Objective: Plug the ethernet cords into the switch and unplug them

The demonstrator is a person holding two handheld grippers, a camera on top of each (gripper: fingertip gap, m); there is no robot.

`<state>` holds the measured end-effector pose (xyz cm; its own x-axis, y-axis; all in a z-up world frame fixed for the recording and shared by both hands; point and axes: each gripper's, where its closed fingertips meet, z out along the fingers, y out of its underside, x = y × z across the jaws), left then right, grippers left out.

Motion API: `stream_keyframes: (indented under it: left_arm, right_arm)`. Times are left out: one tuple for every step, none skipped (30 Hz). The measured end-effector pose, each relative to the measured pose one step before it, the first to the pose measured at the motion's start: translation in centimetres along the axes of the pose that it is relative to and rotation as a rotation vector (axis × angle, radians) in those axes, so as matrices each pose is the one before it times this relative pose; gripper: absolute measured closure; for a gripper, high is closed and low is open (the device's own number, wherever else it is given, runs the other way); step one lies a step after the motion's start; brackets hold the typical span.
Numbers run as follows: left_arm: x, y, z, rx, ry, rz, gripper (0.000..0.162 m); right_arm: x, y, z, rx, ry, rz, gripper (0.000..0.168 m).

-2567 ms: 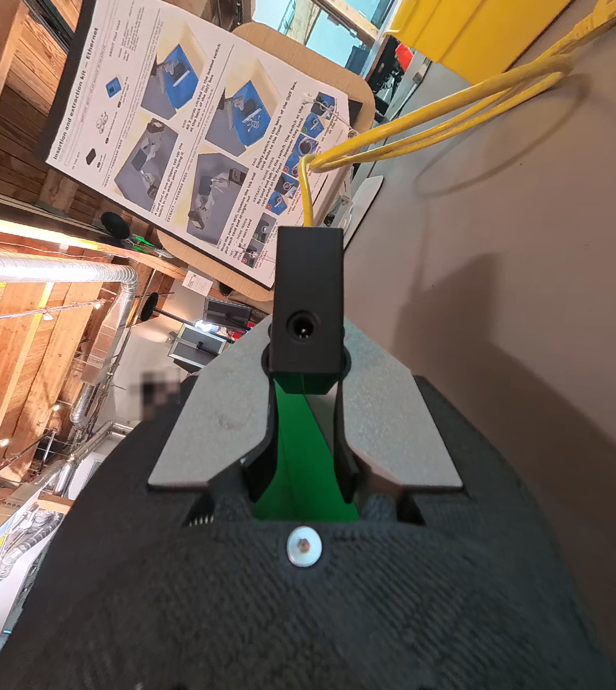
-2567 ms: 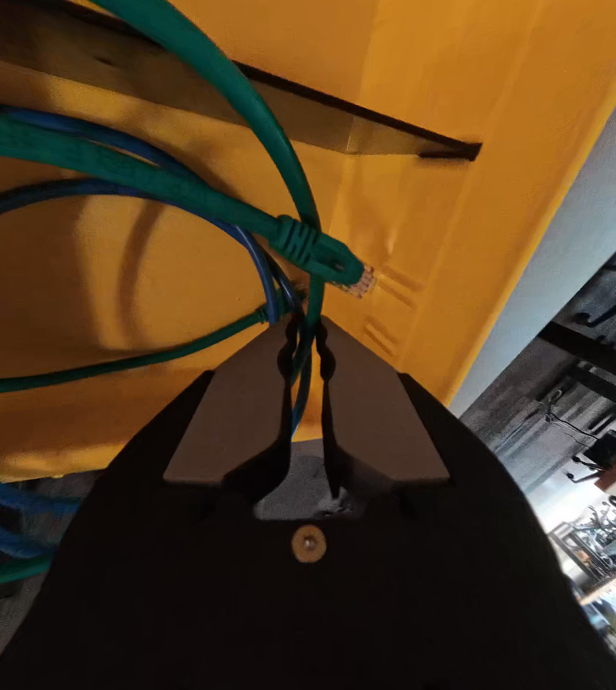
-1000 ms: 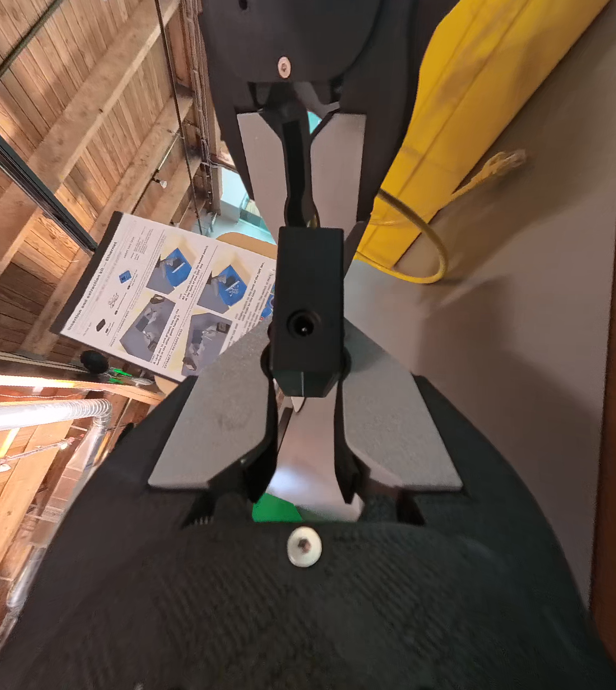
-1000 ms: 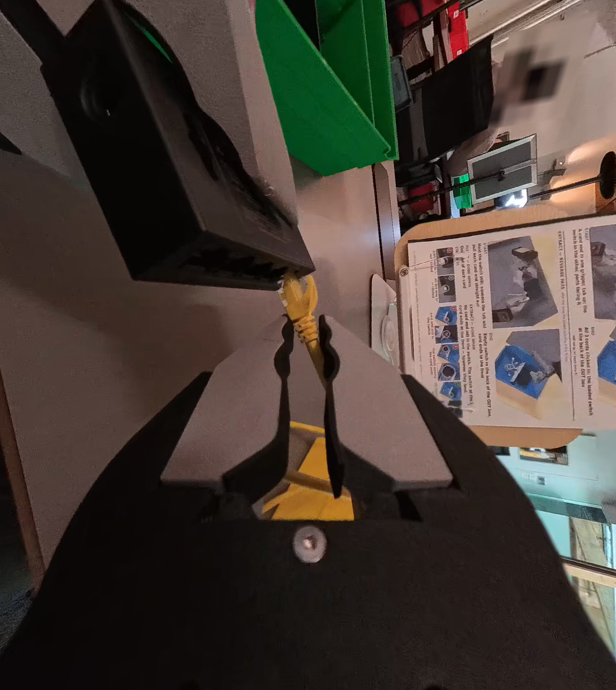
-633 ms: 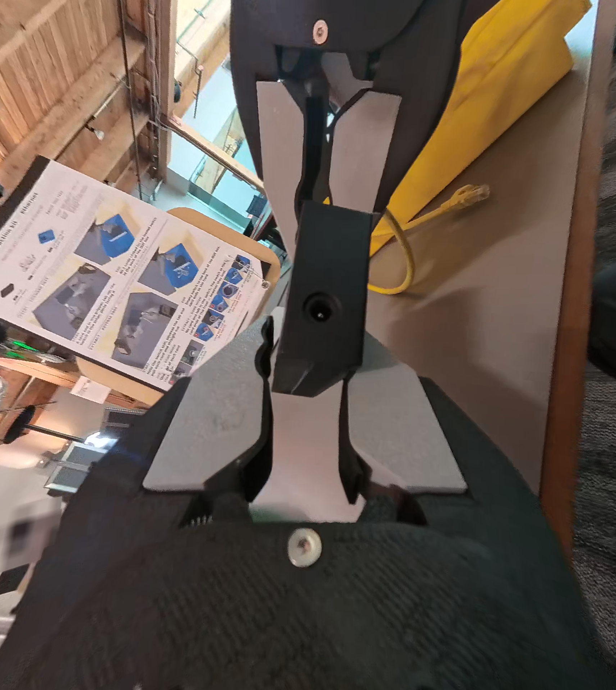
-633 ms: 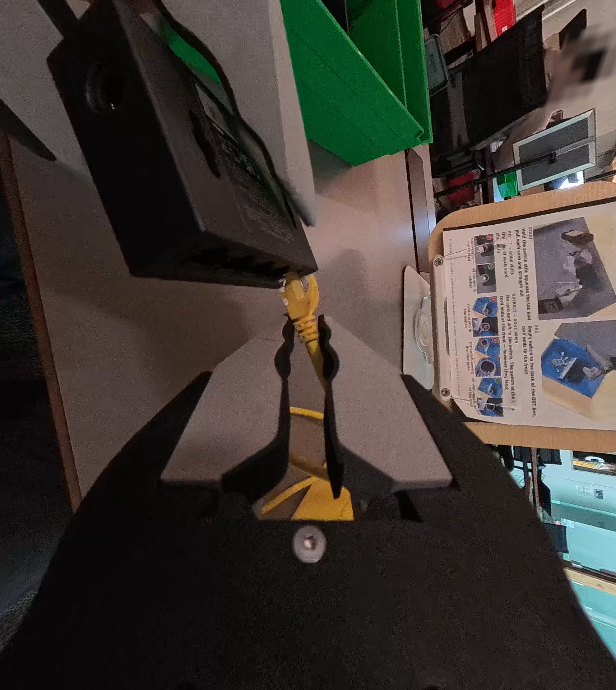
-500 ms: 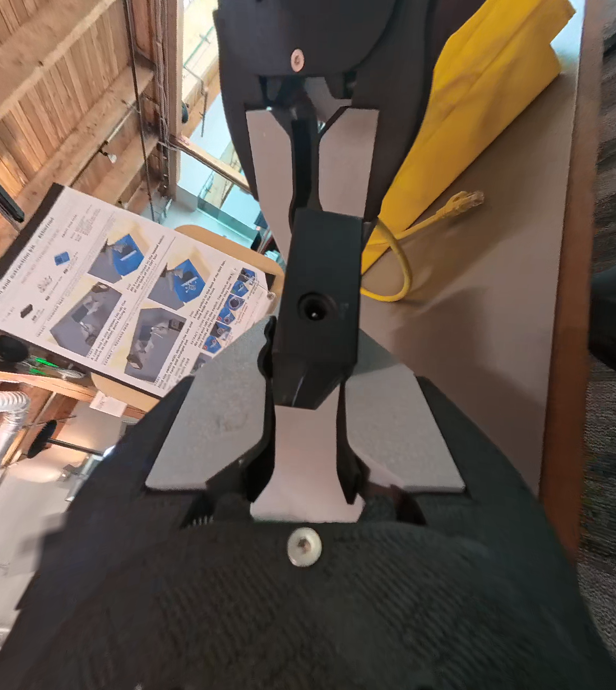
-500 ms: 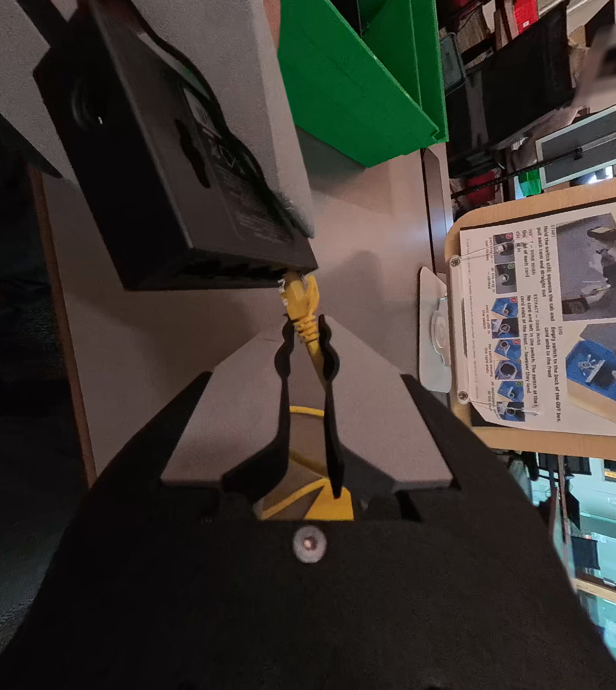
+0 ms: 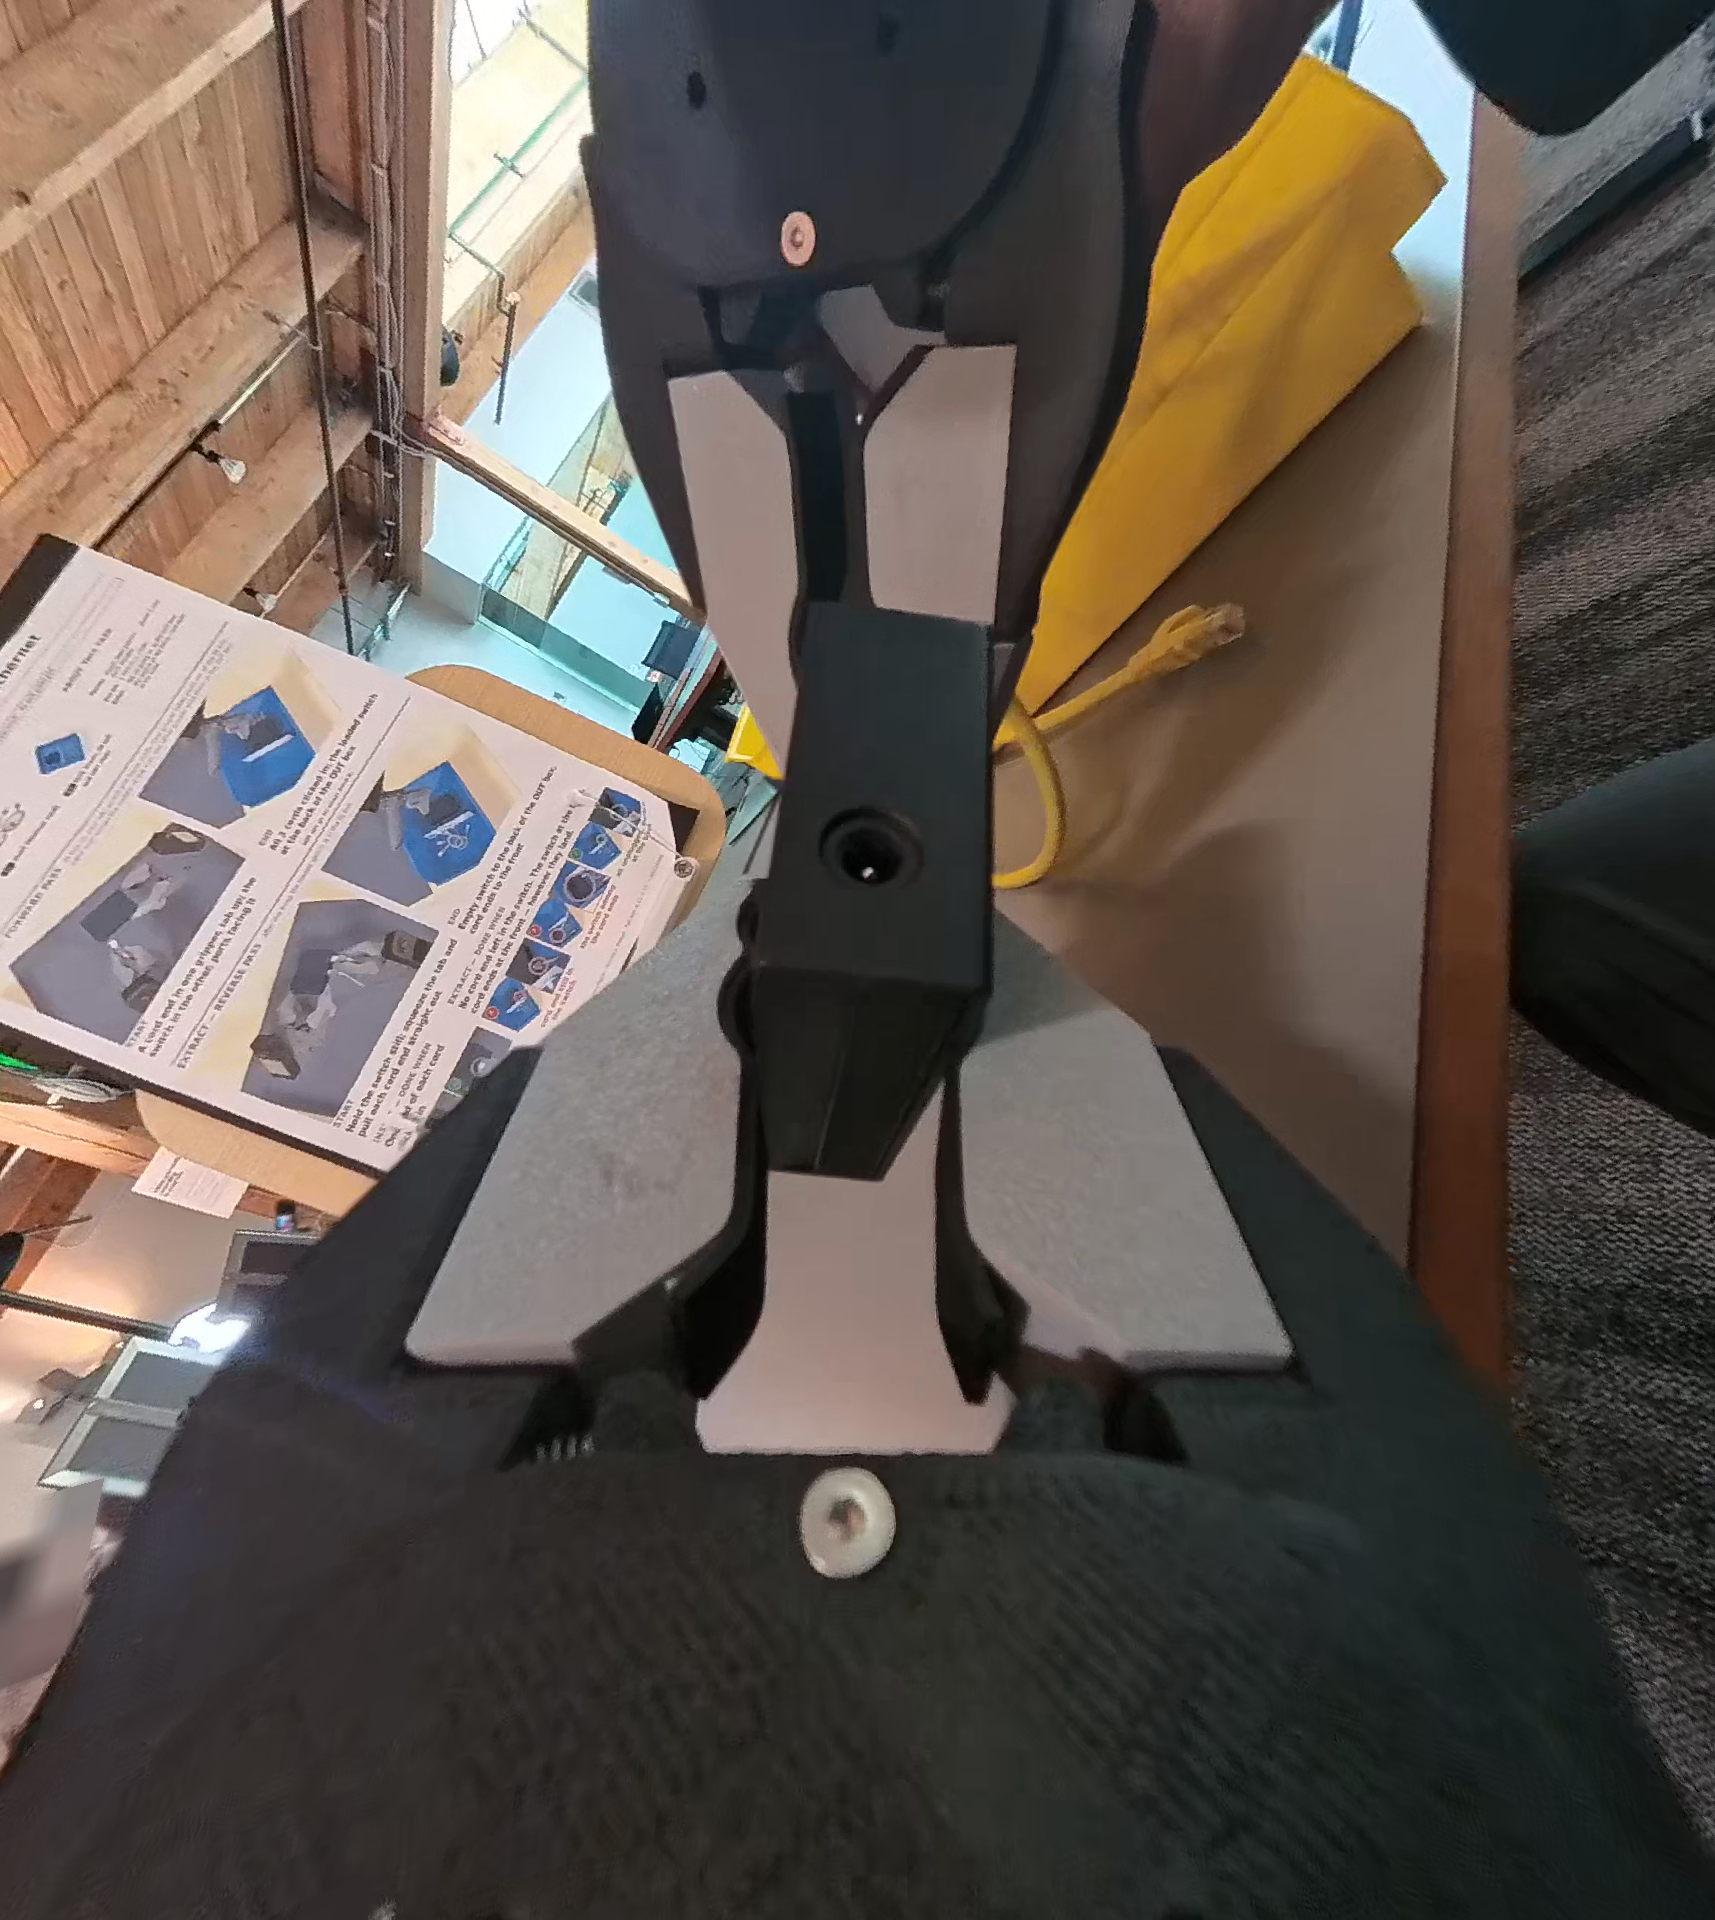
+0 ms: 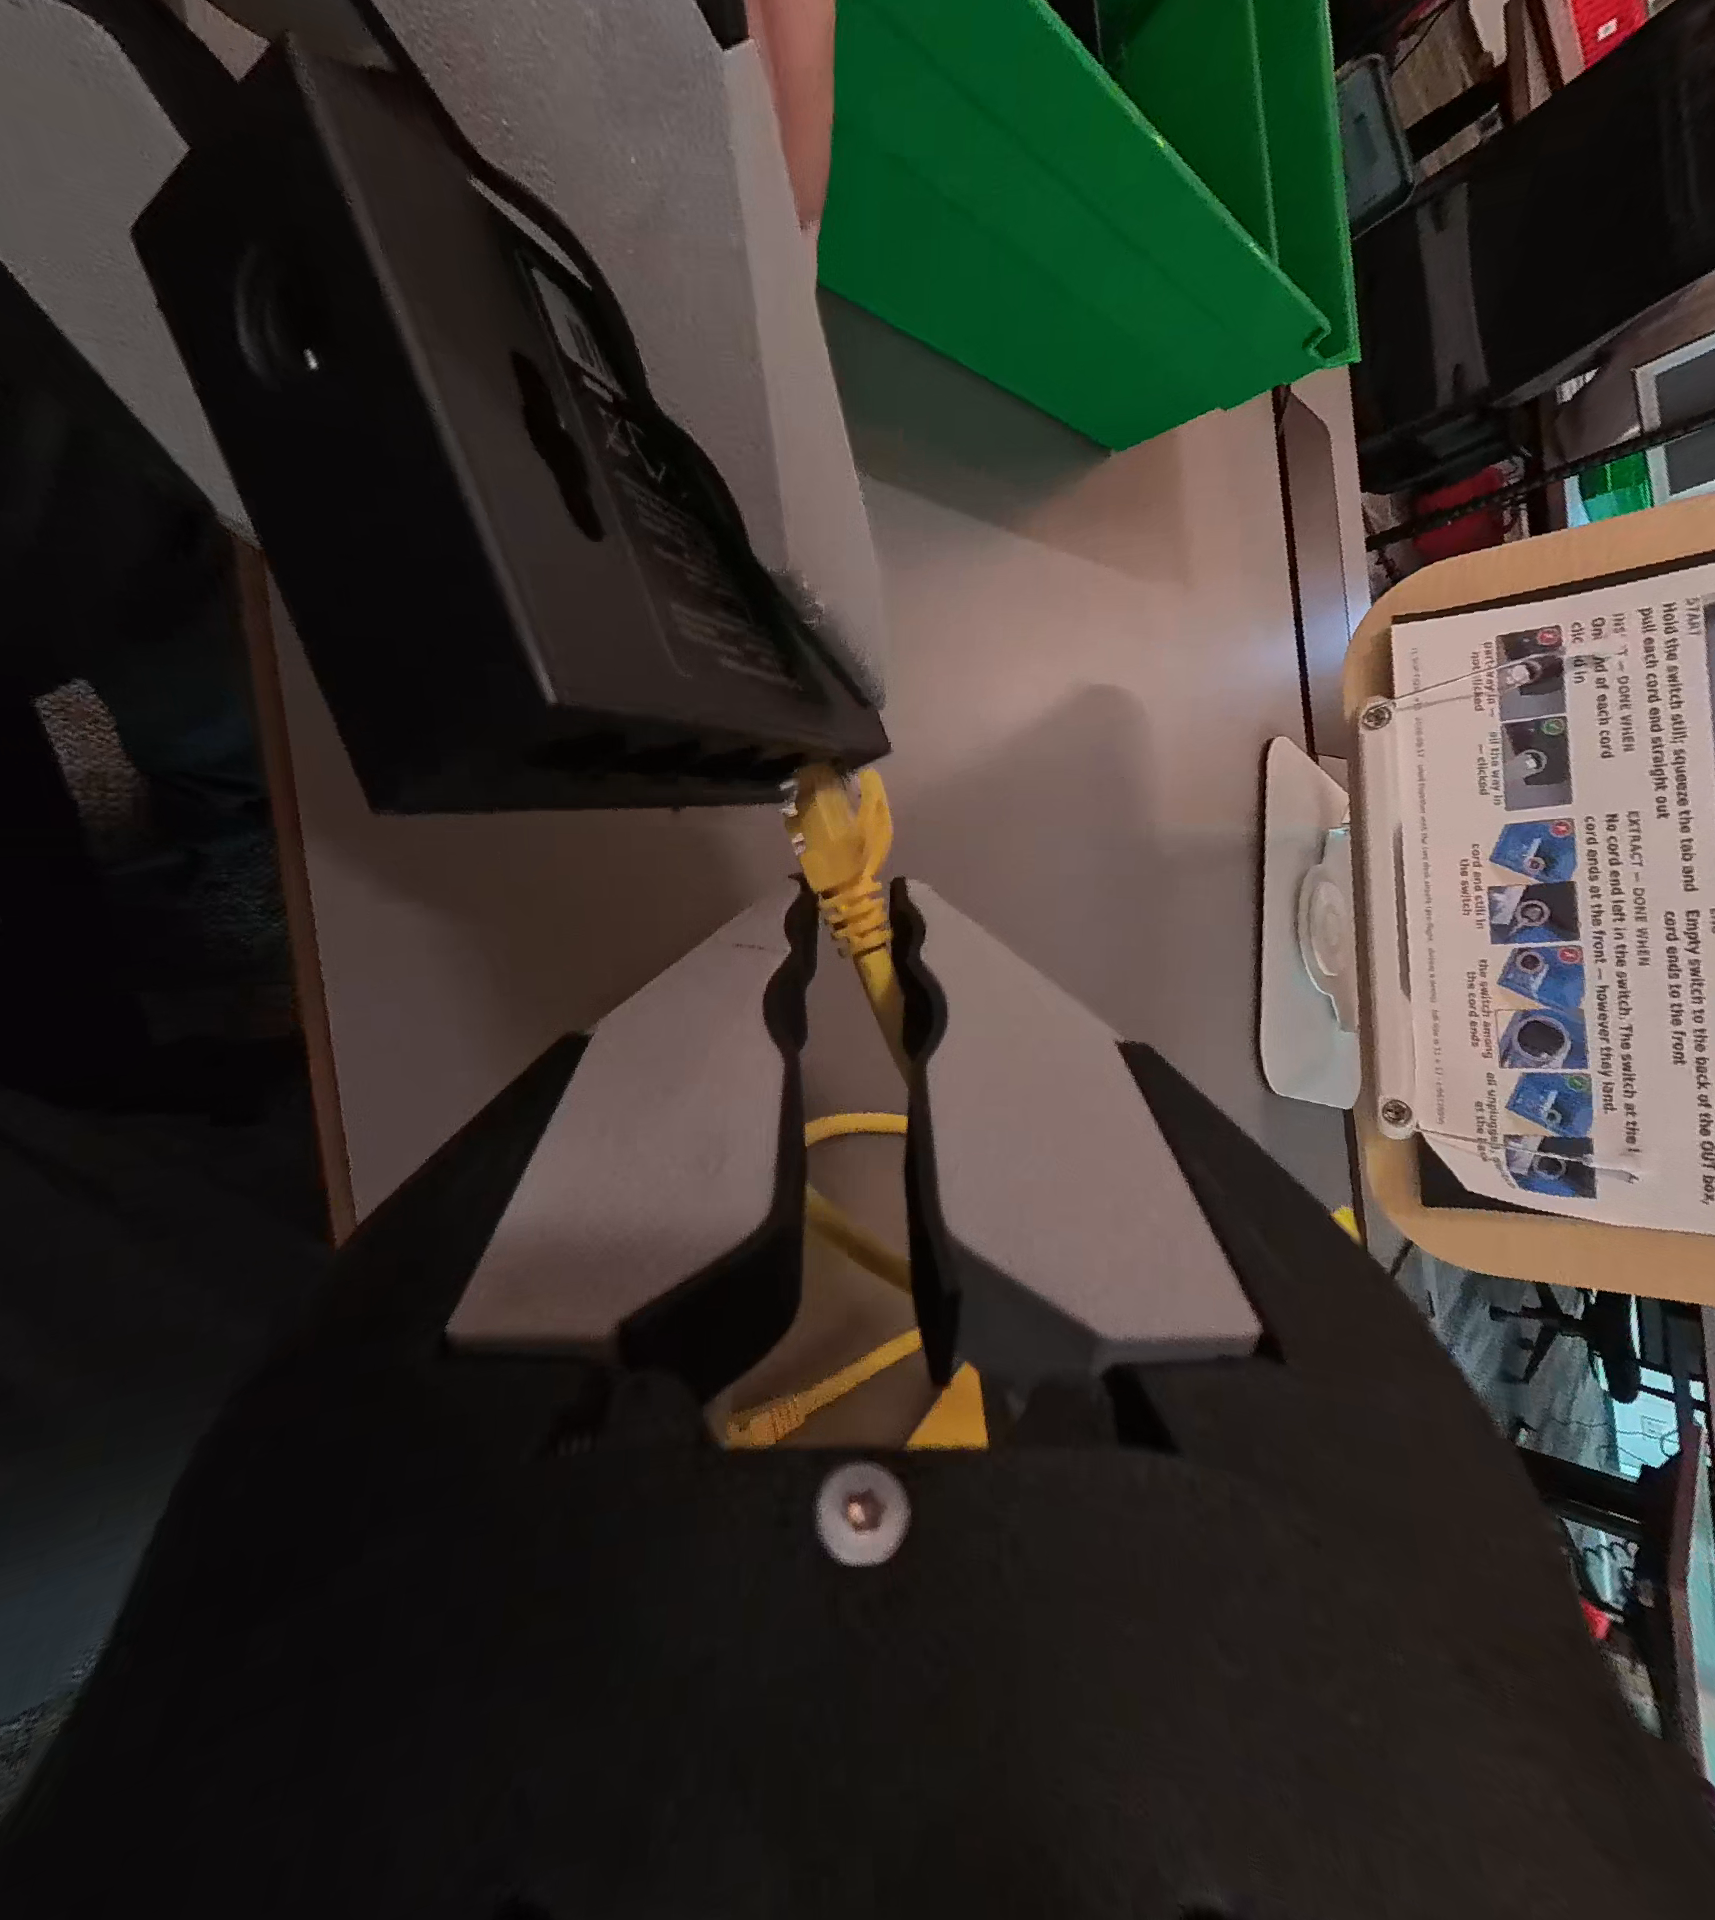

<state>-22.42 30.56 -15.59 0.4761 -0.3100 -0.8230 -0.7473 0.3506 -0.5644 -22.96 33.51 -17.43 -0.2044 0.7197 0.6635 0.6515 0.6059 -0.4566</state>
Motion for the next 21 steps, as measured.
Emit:
stream_keyframes:
  left_arm:
    - [0.047,-0.131,-0.03,0.0067,0.004,-0.0082,0.133]
    - [-0.029,-0.135,-0.06,0.0072,0.0012,-0.0064,0.133]
    - [-0.026,-0.07,-0.056,0.0011,0.0038,-0.0001,0.134]
    - [-0.016,-0.019,-0.036,-0.0035,0.0073,-0.0025,0.134]
    - [0.0,-0.069,-0.045,-0.0043,0.0104,-0.0082,0.135]
    - [-0.004,-0.1,-0.06,-0.0029,0.0089,-0.0038,0.135]
    - [-0.015,-0.108,-0.073,-0.0004,0.0052,0.0042,0.135]
    - [-0.034,-0.129,-0.084,0.0017,0.001,0.0069,0.135]
    - [-0.065,-0.096,-0.093,0.0007,-0.0012,0.0049,0.135]
    - [-0.093,-0.094,-0.082,0.0033,-0.0026,0.0007,0.135]
    - [-0.124,-0.146,-0.079,0.0084,-0.0004,-0.0116,0.135]
    - [-0.057,-0.006,-0.014,0.0002,0.0075,-0.0226,0.135]
    - [-0.027,-0.093,-0.015,0.0073,0.0075,-0.0249,0.135]
    - [-0.074,-0.076,-0.016,0.0051,0.0029,-0.0193,0.135]
    - [0.002,0.012,-0.007,0.0017,0.0066,-0.0137,0.135]
    - [0.033,-0.025,-0.035,0.0065,0.0104,-0.0176,0.135]
    - [0.017,-0.046,-0.084,0.0095,0.0138,-0.0242,0.135]
    - [0.013,-0.036,-0.096,0.0089,0.0158,-0.0254,0.135]
    - [-0.038,-0.056,-0.136,0.0095,0.0122,-0.0198,0.135]
    - [-0.025,-0.103,-0.141,0.0116,0.0091,-0.0113,0.135]
    - [-0.025,-0.097,-0.127,0.0084,0.0045,-0.003,0.135]
  right_arm:
    - [-0.108,-0.028,0.029,0.0057,-0.0095,0.0047,0.158]
    - [-0.125,-0.047,-0.011,0.0104,-0.0126,0.0095,0.158]
    - [-0.084,-0.091,-0.042,0.0145,-0.0118,0.0129,0.158]
    - [-0.067,-0.076,-0.046,0.0147,-0.0095,0.0126,0.158]
    - [-0.081,-0.089,-0.047,0.0157,-0.0098,0.0119,0.158]
    - [-0.084,-0.105,-0.053,0.0183,-0.01,0.012,0.157]
    - [-0.077,-0.158,-0.09,0.0219,-0.0089,0.0102,0.157]
    - [-0.044,-0.235,-0.138,0.0286,-0.0058,0.007,0.156]
    - [-0.029,-0.37,-0.206,0.0389,-0.0054,0.0101,0.155]
    - [-0.026,-0.521,-0.258,0.0496,-0.0095,0.0174,0.155]
    - [0.041,-0.419,-0.272,0.0467,-0.0134,0.0231,0.154]
    - [-0.142,-0.525,-0.249,0.053,-0.0241,0.027,0.154]
    - [-0.246,-0.394,-0.173,0.0485,-0.0296,0.0335,0.151]
    - [-0.092,-0.221,-0.129,0.029,-0.0225,0.0321,0.149]
    - [-0.072,-0.152,-0.121,0.021,-0.0179,0.0222,0.148]
    - [-0.113,-0.172,-0.161,0.0189,-0.0116,0.0074,0.149]
    - [-0.063,-0.163,-0.181,0.0142,-0.0011,-0.0075,0.151]
    - [-0.067,-0.128,-0.197,0.0086,0.007,-0.02,0.153]
    - [-0.121,-0.109,-0.165,0.0025,0.0079,-0.0258,0.152]
    - [-0.215,-0.056,-0.049,-0.0064,0.0013,-0.0277,0.152]
    - [-0.27,-0.012,0.047,-0.0172,-0.0007,-0.0274,0.152]
